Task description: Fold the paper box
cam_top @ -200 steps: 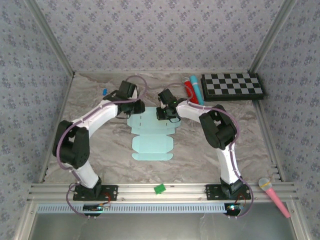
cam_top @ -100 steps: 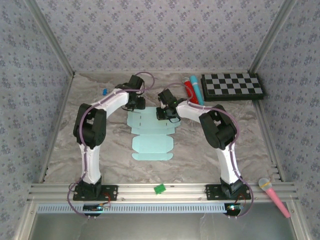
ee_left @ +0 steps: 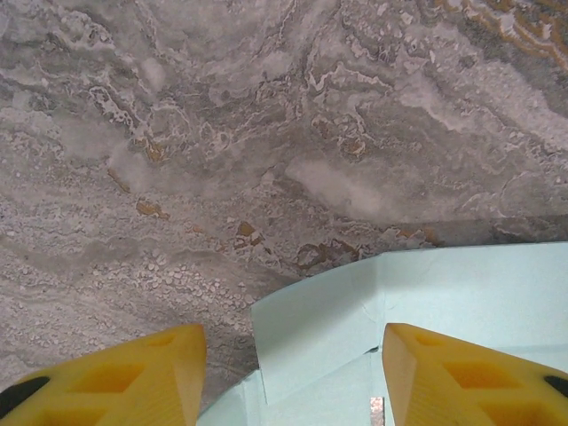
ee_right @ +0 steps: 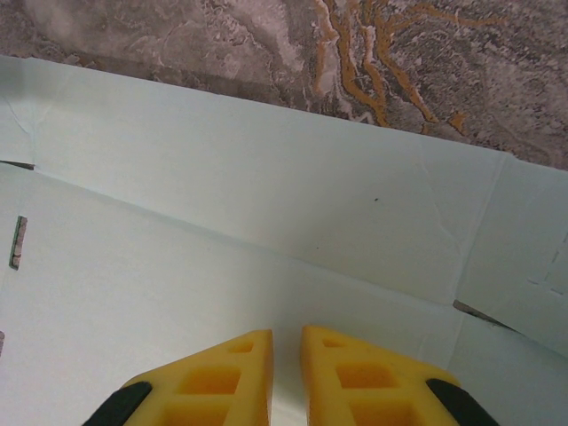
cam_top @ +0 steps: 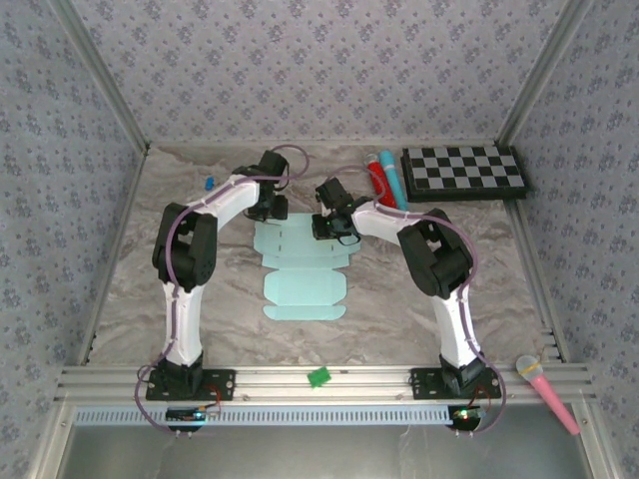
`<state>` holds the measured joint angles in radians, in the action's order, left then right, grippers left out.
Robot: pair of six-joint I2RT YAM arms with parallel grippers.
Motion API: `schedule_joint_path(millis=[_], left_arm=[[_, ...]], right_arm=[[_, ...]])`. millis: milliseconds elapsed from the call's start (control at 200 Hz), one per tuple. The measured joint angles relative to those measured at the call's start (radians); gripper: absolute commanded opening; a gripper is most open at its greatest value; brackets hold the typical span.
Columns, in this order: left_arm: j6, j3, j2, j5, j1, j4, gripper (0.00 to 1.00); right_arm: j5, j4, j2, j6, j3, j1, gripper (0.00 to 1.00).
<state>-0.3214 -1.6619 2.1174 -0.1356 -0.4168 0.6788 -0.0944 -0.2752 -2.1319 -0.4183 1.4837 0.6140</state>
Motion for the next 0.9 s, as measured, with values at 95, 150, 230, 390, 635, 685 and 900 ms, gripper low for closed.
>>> schedule_joint_path(millis=[95, 150, 230, 390, 635, 685, 900], left_arm=[[0.007, -0.018, 0.017, 0.013, 0.000, 0.006, 0.52], [0.011, -0.034, 0.034, 0.025, 0.000, 0.007, 0.51], [0.017, -0.050, 0.058, 0.042, 0.000, 0.008, 0.48], [0.019, -0.063, 0.068, 0.053, 0.009, 0.026, 0.44], [0.026, -0.067, 0.066, 0.060, 0.010, 0.029, 0.43], [0.026, -0.068, 0.063, 0.064, 0.010, 0.029, 0.43], [0.037, -0.069, 0.029, 0.158, 0.009, 0.027, 0.43]], right_arm=[[0.000, 0.001, 0.000, 0.000, 0.000, 0.000, 0.18], [0.000, 0.002, 0.000, 0.000, 0.000, 0.000, 0.18], [0.000, 0.002, 0.000, 0.000, 0.000, 0.000, 0.18], [0.000, 0.002, 0.000, 0.000, 0.000, 0.000, 0.18], [0.000, 0.002, 0.000, -0.002, 0.000, 0.000, 0.18], [0.000, 0.002, 0.000, -0.003, 0.000, 0.000, 0.18], [0.000, 0.002, 0.000, -0.004, 0.000, 0.000, 0.18]])
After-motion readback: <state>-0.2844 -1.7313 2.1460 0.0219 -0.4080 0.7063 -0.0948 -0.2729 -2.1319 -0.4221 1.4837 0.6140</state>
